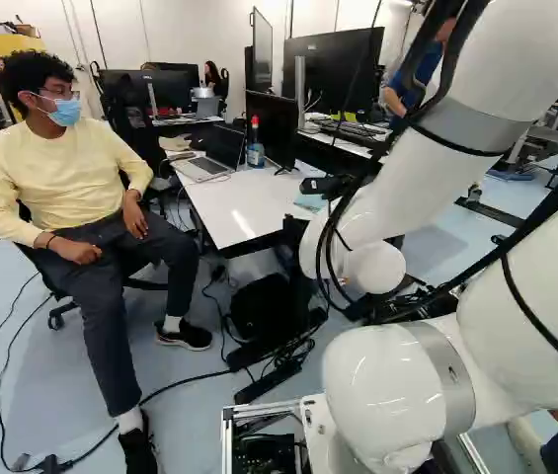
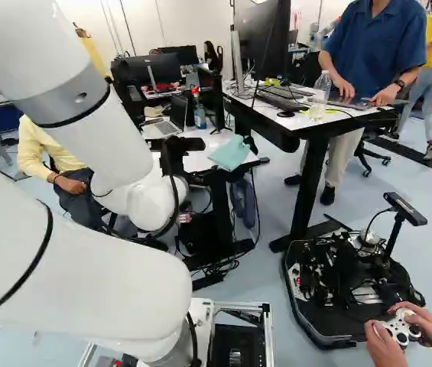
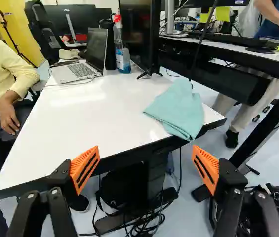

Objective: Clean the table with the green towel

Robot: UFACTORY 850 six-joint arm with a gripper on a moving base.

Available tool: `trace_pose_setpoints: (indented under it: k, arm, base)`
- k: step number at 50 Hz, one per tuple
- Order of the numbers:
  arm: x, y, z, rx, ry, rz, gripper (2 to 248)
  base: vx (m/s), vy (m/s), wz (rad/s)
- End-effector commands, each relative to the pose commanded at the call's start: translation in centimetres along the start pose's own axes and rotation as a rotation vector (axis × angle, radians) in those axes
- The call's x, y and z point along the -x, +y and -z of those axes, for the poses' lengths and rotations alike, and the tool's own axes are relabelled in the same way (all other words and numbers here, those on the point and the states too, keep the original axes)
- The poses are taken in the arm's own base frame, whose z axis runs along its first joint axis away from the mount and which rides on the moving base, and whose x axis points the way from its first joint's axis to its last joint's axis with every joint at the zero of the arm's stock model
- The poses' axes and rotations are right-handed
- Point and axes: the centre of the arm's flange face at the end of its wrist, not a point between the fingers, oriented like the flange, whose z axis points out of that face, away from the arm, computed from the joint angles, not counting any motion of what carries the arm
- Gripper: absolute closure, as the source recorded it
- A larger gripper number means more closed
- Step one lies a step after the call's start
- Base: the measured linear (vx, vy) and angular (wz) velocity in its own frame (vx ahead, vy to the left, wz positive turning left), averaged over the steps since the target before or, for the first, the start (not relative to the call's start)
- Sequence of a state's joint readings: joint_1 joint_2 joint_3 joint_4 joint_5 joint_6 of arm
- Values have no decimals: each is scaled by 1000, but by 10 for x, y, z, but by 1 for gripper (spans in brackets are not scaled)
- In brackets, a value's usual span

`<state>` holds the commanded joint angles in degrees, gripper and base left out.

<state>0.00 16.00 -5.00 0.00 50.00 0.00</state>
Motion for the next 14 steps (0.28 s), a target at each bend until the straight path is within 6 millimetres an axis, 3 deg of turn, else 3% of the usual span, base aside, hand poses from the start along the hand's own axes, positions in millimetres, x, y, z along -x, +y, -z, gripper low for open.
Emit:
trace_pose_setpoints:
  k: [14]
  arm:
    - [0,0,0,0,0,0,3]
  base:
    - [0,0,0]
